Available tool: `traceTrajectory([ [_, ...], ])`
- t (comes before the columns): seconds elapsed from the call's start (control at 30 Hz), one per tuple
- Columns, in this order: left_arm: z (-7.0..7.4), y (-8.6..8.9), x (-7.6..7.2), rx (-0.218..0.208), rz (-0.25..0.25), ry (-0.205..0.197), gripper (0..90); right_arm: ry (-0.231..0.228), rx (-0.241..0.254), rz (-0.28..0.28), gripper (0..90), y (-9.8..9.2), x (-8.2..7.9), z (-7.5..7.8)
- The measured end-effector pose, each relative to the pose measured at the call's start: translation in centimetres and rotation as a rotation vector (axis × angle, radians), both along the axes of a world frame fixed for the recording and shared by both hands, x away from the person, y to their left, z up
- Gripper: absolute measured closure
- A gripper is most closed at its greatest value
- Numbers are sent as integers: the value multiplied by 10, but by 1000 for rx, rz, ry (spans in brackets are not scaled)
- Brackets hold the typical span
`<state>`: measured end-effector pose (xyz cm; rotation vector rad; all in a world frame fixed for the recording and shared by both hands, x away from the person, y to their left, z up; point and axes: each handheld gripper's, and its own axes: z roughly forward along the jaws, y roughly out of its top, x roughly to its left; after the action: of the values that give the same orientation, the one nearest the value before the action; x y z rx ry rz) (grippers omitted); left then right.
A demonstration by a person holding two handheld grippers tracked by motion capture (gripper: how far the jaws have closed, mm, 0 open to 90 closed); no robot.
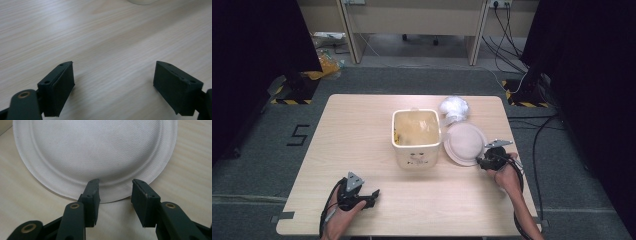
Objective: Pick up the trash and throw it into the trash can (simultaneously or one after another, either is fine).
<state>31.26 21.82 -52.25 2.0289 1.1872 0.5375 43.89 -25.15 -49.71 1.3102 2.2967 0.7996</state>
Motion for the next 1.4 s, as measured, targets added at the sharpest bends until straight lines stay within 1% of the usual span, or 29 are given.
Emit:
traceTrajectory([
  [0.07,1,-8,-4,-7,-26,3,164,-4,3,13,580,-3,-10,-1],
  [0.1,1,-12,-6,-17,-34,-2,165,-3,4,15,580,-3,-14,-1],
  [0.17,4,-20,-9,-18,-60,-9,166,-1,9,21,580,-6,-24,-1],
  [0.3,8,-36,-13,-31,-108,-19,172,-1,4,39,580,-8,-43,-1],
  [0.37,8,-46,-14,-33,-133,-19,175,3,12,51,581,-9,-54,-1],
  [0.47,7,-59,-14,-41,-175,2,175,1,14,68,580,-11,-65,-1],
  [0.6,8,-71,-12,-47,-202,9,175,5,10,88,580,-10,-81,-1],
  [0.63,8,-75,-11,-61,-213,14,175,6,8,93,580,-9,-84,-1],
  [0.77,10,-86,-8,-91,-240,28,175,4,10,108,580,-8,-97,-1],
  [0.8,10,-89,-7,-88,-251,32,175,5,11,106,580,-8,-100,-1],
  [0.9,12,-100,-3,-99,-276,40,175,-2,1,117,580,-7,-105,-1],
  [0.97,13,-107,0,-117,-288,40,175,-4,0,120,580,-7,-107,-1],
  [1.03,15,-115,4,-129,-300,40,176,-1,7,118,579,-7,-108,-1],
  [1.1,17,-122,7,-132,-311,41,176,0,17,114,578,-8,-108,-1],
  [1.13,17,-126,10,-141,-315,40,176,-2,20,113,578,-8,-108,-2],
  [1.2,17,-138,15,-169,-332,54,186,-4,23,113,578,-8,-108,-2],
  [1.23,16,-143,18,-176,-336,57,194,-3,23,115,578,-8,-108,-3],
  [1.3,14,-155,23,-169,-344,56,201,-2,19,117,578,-7,-108,-2],
  [1.4,13,-168,28,-143,-357,51,216,-3,22,113,578,-7,-108,-3],
])
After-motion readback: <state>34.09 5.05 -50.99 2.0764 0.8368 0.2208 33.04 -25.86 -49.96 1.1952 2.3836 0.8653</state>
